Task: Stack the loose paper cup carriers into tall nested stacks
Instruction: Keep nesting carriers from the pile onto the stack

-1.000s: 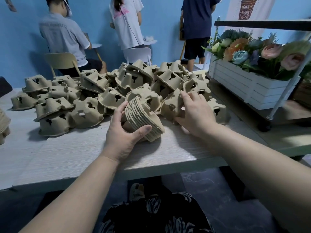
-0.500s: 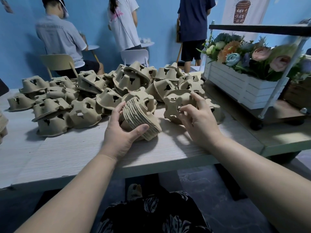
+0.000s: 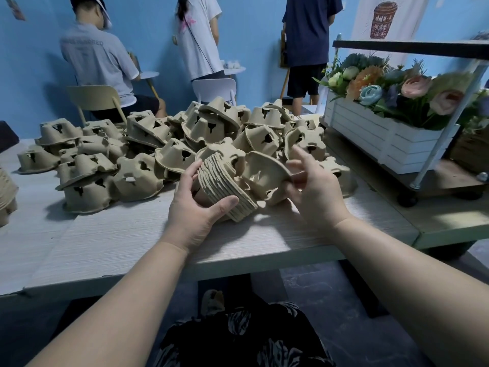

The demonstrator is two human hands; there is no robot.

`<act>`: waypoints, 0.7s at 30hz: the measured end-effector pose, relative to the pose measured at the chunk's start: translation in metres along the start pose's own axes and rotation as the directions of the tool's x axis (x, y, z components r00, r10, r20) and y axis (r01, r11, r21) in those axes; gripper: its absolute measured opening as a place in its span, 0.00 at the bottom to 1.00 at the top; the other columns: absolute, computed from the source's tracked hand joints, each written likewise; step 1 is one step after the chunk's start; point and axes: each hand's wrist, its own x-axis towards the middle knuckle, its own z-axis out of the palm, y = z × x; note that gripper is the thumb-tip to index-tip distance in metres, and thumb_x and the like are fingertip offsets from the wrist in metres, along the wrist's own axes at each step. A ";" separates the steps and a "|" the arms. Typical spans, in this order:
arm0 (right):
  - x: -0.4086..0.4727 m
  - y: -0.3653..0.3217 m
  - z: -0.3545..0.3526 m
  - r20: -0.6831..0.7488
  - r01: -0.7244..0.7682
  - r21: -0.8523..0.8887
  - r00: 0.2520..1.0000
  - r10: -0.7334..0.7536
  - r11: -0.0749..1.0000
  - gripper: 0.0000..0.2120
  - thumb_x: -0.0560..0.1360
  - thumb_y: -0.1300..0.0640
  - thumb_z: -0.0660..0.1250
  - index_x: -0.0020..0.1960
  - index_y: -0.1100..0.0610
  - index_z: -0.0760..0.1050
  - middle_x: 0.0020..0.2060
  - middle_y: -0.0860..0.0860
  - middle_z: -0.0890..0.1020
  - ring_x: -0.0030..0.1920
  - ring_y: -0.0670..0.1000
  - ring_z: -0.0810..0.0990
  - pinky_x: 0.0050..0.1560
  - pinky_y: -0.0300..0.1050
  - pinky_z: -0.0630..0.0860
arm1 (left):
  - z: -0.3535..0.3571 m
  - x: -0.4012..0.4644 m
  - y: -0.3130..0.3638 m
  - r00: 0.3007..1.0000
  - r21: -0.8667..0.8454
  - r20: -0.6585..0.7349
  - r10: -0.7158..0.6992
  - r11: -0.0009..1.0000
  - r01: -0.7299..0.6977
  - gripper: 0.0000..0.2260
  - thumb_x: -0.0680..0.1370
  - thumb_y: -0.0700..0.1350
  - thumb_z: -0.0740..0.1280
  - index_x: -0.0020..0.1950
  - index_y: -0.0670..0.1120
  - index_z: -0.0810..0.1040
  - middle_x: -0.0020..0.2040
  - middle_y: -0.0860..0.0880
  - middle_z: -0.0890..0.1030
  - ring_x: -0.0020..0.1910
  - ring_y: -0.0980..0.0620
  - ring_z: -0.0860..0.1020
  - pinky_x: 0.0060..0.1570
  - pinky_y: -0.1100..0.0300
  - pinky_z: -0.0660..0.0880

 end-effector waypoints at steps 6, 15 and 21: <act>-0.002 0.000 0.001 0.087 -0.008 -0.285 0.996 0.034 0.958 0.05 0.75 0.53 0.67 0.47 0.54 0.78 0.38 0.55 0.82 0.43 0.59 0.78 0.44 0.49 0.74 | 0.000 0.001 -0.003 1.000 0.001 0.001 -0.002 1.000 0.002 0.45 0.56 0.64 0.77 0.71 0.62 0.65 0.67 0.54 0.75 0.66 0.56 0.74 0.69 0.51 0.71; 0.001 -0.025 0.009 -0.069 0.167 -0.065 0.983 -0.171 0.984 0.03 0.72 0.57 0.71 0.45 0.53 0.83 0.34 0.47 0.83 0.34 0.47 0.76 0.43 0.43 0.75 | -0.001 0.002 -0.004 1.000 0.018 -0.003 -0.005 1.000 0.005 0.46 0.56 0.65 0.77 0.71 0.62 0.64 0.67 0.53 0.75 0.66 0.55 0.74 0.69 0.49 0.70; -0.010 -0.028 0.013 0.125 0.321 -0.001 0.940 -0.319 0.947 0.14 0.75 0.57 0.63 0.58 0.54 0.81 0.48 0.48 0.85 0.45 0.48 0.81 0.49 0.46 0.78 | -0.001 0.002 -0.005 1.000 0.033 -0.007 0.003 0.999 -0.003 0.46 0.56 0.66 0.77 0.72 0.61 0.64 0.67 0.52 0.74 0.66 0.54 0.73 0.69 0.50 0.70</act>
